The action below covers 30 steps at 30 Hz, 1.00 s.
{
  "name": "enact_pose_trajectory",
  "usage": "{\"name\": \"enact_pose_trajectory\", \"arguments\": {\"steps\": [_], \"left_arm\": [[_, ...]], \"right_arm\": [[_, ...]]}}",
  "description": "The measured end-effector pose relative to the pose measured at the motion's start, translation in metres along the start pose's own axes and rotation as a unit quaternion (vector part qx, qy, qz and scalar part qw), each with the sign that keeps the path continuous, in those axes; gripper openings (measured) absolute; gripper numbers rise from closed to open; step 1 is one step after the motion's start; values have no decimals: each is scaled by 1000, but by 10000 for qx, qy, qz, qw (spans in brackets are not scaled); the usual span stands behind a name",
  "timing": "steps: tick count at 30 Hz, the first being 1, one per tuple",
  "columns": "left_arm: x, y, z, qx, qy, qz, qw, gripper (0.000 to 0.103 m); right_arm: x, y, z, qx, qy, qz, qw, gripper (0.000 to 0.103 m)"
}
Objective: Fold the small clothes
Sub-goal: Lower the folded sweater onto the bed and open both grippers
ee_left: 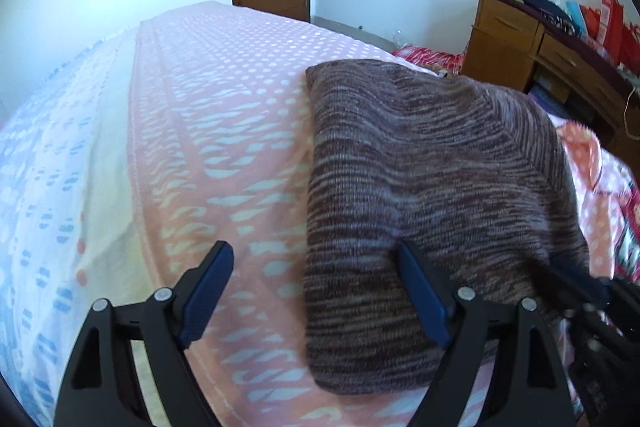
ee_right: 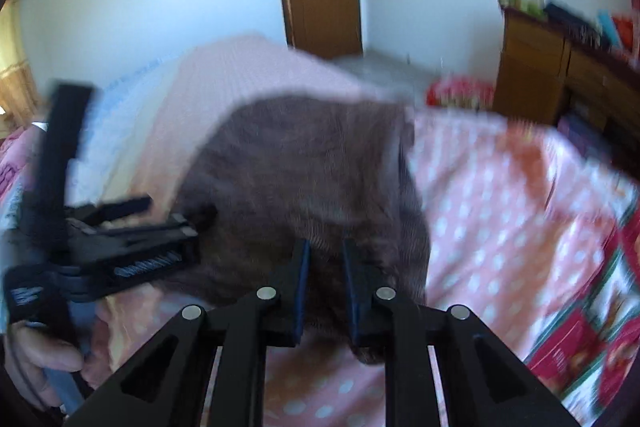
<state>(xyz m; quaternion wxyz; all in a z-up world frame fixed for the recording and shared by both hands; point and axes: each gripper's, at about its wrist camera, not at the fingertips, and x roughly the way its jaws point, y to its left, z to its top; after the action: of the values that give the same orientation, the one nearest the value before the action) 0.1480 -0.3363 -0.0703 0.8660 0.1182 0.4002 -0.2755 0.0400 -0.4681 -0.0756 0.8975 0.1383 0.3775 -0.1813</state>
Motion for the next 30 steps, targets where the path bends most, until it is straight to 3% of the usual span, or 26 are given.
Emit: {"name": "enact_pose_trajectory", "arguments": {"steps": [3,15,21,25,26,29,30], "left_arm": [[-5,-2,-2,145,-49,126,9998,87],[-29,4,-19,142,-28,160,9998,89],[-51,-5,-31,410,-178,32,9990,89],[-67,-13,-36,522,-300,-58,9982,91],[-72,-15,-37,549,-352,-91,9978,92],[-90,-22,-39,670,-592,-9,9960,99],[-93,-23,-38,693,-651,17,9955,100]], "right_arm": [[-3,-8,-4,312,-17,89,9995,17],[-23,-4,-19,368,169,-39,9992,20],[-40,0,-23,505,359,117,9980,21],[-64,2,-25,408,248,29,9989,23],[-69,1,-25,374,194,6,9991,26],[-93,0,-24,340,-107,-106,9993,56],[-103,-1,-25,333,-247,-150,9990,59]]}}
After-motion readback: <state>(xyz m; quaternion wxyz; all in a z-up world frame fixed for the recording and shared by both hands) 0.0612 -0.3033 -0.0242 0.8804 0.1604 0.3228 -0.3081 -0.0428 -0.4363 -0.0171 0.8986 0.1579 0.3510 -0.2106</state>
